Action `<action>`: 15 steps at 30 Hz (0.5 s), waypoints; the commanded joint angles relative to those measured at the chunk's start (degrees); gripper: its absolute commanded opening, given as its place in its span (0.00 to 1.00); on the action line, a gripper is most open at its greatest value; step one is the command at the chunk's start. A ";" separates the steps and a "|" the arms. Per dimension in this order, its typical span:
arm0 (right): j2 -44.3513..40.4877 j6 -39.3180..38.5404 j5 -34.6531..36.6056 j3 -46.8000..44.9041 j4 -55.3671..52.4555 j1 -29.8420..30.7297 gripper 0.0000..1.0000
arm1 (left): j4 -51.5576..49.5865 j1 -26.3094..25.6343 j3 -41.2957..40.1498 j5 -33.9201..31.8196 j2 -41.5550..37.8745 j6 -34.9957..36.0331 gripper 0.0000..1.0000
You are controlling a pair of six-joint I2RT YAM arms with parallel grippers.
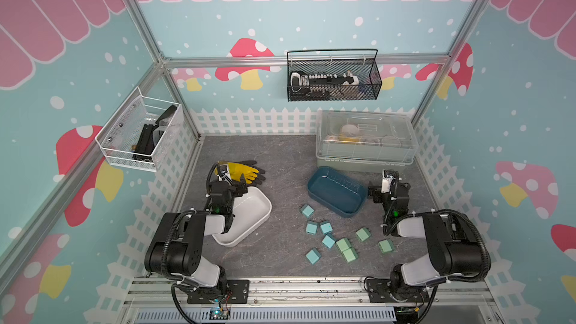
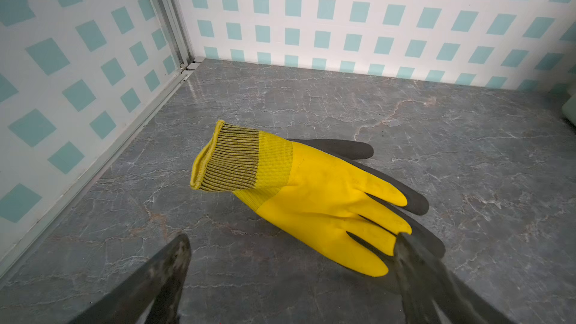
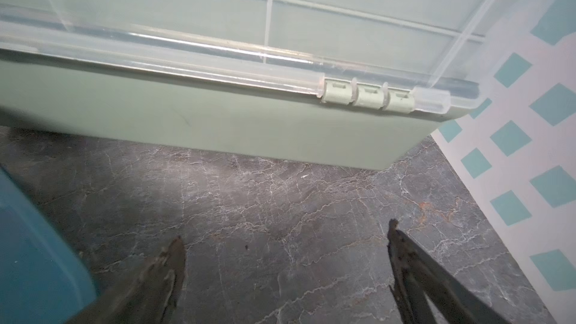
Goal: Place the plugs by color into the storage box
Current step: Adjust the storage box at the center of the board.
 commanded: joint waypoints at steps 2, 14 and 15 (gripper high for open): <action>0.42 -1.47 0.46 0.98 0.72 0.56 0.99 | 1.09 -0.05 -0.09 0.50 -0.44 1.40 0.98; 0.39 -1.34 0.31 1.00 0.71 0.49 0.99 | 1.32 -0.09 -0.09 0.23 -0.23 1.35 0.98; 0.41 -1.29 0.44 0.95 0.75 0.49 0.99 | 1.36 -0.03 -0.09 0.36 -0.21 1.31 0.98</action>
